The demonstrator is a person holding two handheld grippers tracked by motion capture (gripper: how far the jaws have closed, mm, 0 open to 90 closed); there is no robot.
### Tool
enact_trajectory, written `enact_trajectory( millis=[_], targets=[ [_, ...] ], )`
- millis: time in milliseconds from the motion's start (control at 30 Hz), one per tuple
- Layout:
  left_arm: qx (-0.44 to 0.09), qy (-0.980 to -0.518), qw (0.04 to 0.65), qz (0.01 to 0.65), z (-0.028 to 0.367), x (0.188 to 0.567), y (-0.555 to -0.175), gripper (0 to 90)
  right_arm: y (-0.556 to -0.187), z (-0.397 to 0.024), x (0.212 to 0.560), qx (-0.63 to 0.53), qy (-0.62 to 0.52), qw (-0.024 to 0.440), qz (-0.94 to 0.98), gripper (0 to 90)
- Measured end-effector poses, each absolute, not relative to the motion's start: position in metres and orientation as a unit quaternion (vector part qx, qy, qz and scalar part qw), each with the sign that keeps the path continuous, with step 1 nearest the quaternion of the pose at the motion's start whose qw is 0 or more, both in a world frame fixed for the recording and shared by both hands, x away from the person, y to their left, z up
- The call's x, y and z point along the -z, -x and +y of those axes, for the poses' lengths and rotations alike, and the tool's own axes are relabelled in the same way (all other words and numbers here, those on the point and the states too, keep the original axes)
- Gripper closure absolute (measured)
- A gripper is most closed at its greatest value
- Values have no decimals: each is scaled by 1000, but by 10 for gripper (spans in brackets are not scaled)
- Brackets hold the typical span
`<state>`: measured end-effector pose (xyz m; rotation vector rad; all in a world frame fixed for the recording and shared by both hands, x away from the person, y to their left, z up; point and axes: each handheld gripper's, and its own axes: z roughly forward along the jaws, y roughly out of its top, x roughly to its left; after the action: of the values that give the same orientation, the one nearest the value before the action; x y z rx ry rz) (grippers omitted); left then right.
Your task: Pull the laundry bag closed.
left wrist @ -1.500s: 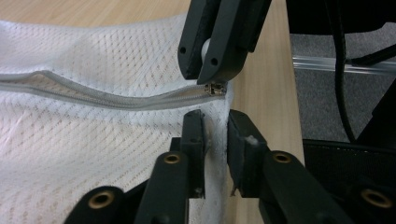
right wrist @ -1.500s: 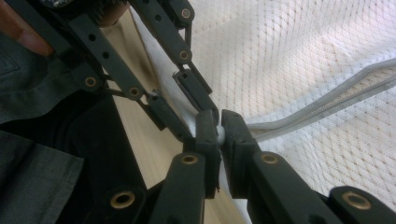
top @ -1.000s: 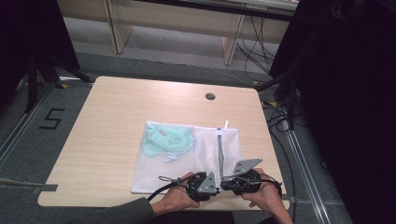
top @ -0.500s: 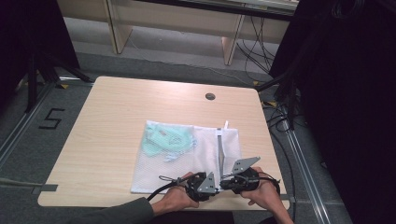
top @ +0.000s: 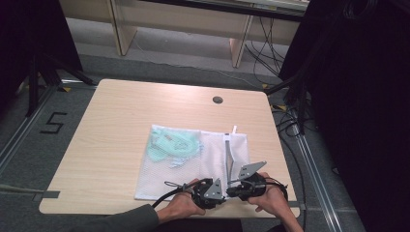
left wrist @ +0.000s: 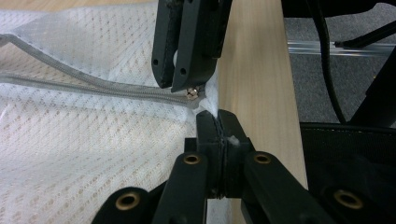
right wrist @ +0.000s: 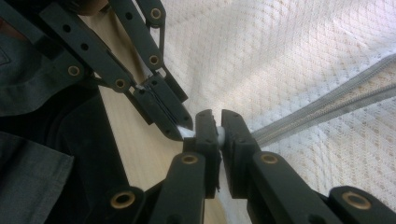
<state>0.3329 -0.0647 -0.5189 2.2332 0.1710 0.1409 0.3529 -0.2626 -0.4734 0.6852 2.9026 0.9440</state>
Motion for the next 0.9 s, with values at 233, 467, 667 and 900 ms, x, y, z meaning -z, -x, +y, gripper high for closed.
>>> enact_trajectory(
  millis=[233, 467, 667, 900],
  targets=[
    [-52, -898, 432, 69, -64, 519, -333, 890, -354, -262, 476, -298, -227, 1, 927, 866],
    [-54, -898, 433, 65, -65, 519, -333, 891, -355, -261, 477, -294, -231, -4, 927, 866],
    [-58, -902, 424, 55, -65, 517, -333, 892, -355, -260, 476, -289, -244, -5, 926, 866],
    [-61, -904, 420, 50, -63, 514, -333, 894, -353, -258, 475, -291, -245, -9, 925, 866]
  ],
)
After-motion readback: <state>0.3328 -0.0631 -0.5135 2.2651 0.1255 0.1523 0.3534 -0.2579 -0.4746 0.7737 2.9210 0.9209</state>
